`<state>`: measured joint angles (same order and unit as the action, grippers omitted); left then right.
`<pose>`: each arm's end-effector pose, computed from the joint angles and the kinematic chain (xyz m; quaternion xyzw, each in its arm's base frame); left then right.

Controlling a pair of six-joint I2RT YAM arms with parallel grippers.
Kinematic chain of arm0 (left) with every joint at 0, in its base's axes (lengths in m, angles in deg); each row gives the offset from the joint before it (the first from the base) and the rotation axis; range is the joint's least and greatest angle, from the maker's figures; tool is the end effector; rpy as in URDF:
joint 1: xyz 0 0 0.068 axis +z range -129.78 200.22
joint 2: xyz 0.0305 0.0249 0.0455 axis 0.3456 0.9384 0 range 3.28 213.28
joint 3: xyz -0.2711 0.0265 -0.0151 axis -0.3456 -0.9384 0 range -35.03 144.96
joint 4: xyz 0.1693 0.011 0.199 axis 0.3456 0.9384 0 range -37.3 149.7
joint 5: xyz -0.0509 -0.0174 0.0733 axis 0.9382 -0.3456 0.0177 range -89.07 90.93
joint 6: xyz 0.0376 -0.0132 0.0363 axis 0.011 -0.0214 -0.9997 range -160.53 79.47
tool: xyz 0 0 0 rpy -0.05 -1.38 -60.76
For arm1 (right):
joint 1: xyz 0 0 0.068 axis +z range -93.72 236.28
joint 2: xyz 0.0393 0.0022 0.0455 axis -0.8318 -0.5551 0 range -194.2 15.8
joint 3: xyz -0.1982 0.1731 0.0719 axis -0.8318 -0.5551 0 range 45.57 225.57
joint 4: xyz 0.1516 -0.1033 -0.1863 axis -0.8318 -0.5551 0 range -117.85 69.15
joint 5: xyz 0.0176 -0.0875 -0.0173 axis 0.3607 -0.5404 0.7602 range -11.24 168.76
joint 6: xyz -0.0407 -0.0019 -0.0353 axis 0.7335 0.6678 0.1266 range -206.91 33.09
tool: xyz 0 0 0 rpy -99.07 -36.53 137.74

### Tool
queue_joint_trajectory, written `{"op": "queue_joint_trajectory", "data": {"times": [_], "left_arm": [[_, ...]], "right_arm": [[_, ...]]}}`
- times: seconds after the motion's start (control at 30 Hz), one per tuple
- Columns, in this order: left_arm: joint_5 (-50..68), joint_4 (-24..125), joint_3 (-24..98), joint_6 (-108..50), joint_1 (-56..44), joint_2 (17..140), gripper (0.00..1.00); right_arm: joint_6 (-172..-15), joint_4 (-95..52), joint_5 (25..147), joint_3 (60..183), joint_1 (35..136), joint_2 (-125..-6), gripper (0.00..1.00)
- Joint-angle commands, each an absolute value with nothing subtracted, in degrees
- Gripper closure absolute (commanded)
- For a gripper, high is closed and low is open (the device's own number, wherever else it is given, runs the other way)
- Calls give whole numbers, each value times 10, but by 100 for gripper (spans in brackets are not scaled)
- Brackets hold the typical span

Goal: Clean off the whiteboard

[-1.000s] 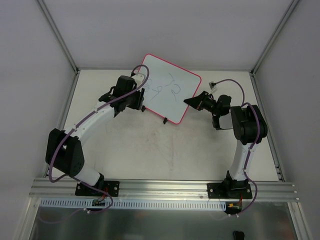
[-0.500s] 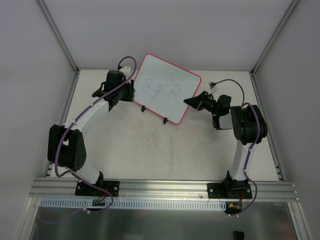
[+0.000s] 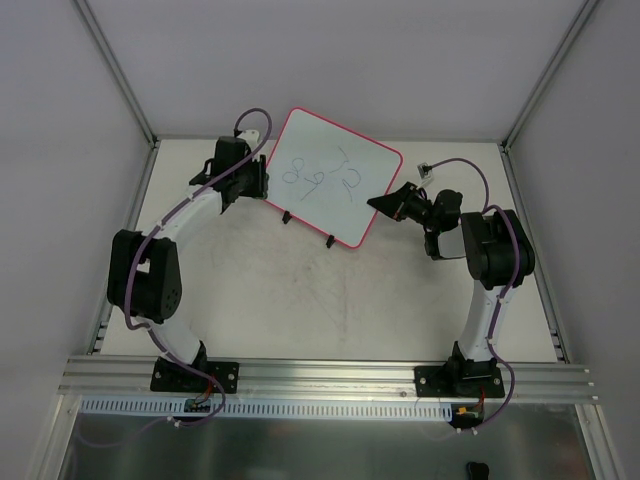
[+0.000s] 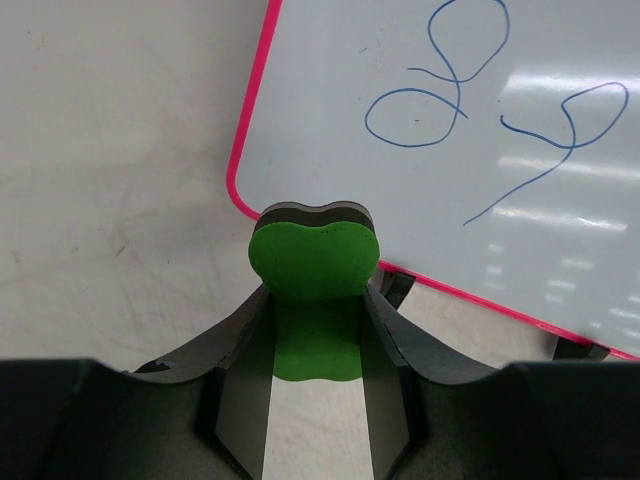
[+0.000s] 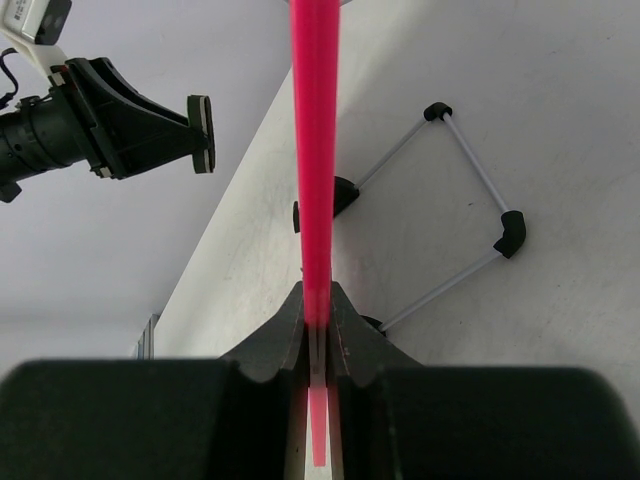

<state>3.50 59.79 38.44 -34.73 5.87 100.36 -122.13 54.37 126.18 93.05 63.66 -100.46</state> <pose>0.3826 -0.0995 0.2764 0.0758 0.8656 -0.1057 0.4836 0.3724 0.0746 0.1545 -0.1443 0.6642 0.4977 0.5388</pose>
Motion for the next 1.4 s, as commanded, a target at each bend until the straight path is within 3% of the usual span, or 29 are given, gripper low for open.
{"op": "queue_joint_trajectory", "data": {"times": [0.0, 0.87, 1.37], "left_arm": [[44, 564, 406, -337, 74, 1014, 100], [116, 387, 434, -363, 84, 1131, 100], [117, 421, 529, -382, 66, 1206, 100]], "right_arm": [[-1196, 669, 1269, 940, 650, -1002, 100], [-1192, 669, 1273, 941, 653, -998, 100], [-1190, 669, 1274, 941, 654, -995, 100]]}}
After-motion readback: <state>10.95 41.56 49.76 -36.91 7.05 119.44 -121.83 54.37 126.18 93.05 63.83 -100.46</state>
